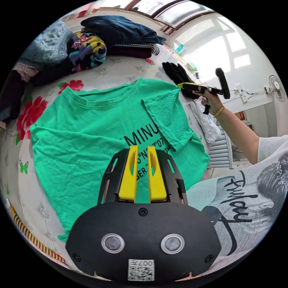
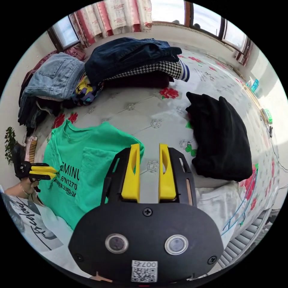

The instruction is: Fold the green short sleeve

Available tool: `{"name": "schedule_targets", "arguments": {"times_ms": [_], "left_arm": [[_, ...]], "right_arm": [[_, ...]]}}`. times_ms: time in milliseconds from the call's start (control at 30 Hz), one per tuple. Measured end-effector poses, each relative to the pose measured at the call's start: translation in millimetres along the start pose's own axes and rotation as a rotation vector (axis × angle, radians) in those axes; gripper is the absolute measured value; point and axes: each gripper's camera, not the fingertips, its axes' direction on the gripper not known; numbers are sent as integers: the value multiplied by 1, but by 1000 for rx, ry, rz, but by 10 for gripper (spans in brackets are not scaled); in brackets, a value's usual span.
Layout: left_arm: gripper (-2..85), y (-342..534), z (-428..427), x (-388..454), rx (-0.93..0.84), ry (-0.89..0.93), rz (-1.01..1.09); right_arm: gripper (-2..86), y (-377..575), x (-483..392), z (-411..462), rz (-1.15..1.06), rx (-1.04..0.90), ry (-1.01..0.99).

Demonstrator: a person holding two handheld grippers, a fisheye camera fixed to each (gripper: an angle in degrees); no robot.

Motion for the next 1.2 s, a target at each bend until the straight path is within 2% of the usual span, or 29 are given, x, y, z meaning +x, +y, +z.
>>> {"name": "schedule_targets", "arguments": {"times_ms": [133,267,433,500,600,700,800,1000,1067,1200], "left_arm": [[51,20,-28,0,32,-79,-59],[48,50,-55,-10,42,-139,-171],[48,84,-83,-20,59,-150,-317],[48,96,-95,-23,72,-136,-370],[48,114,-121,-26,96,-168,-421],[51,135,-142,-27,98,-208,-465],[53,163,-161,-27,118,-235,-542],[68,238,-202,-19,194,-237,-721],[81,260,-206,-18,165,-205,-765],[95,276,-206,-11,117,-160,-789]], "right_arm": [[30,29,-53,-32,-127,111,-146],[26,80,-133,-27,-371,4,-305],[15,134,-188,12,-544,-203,-182],[9,143,-189,0,-559,-100,-135],[7,132,-184,-18,-555,-143,-157],[21,129,-179,-31,-514,-137,-240],[46,129,-175,-28,-460,-241,-257],[76,163,-100,-99,10,-40,-192],[82,194,-65,-109,144,-97,-174],[84,239,-38,-115,214,-206,-90]]}}
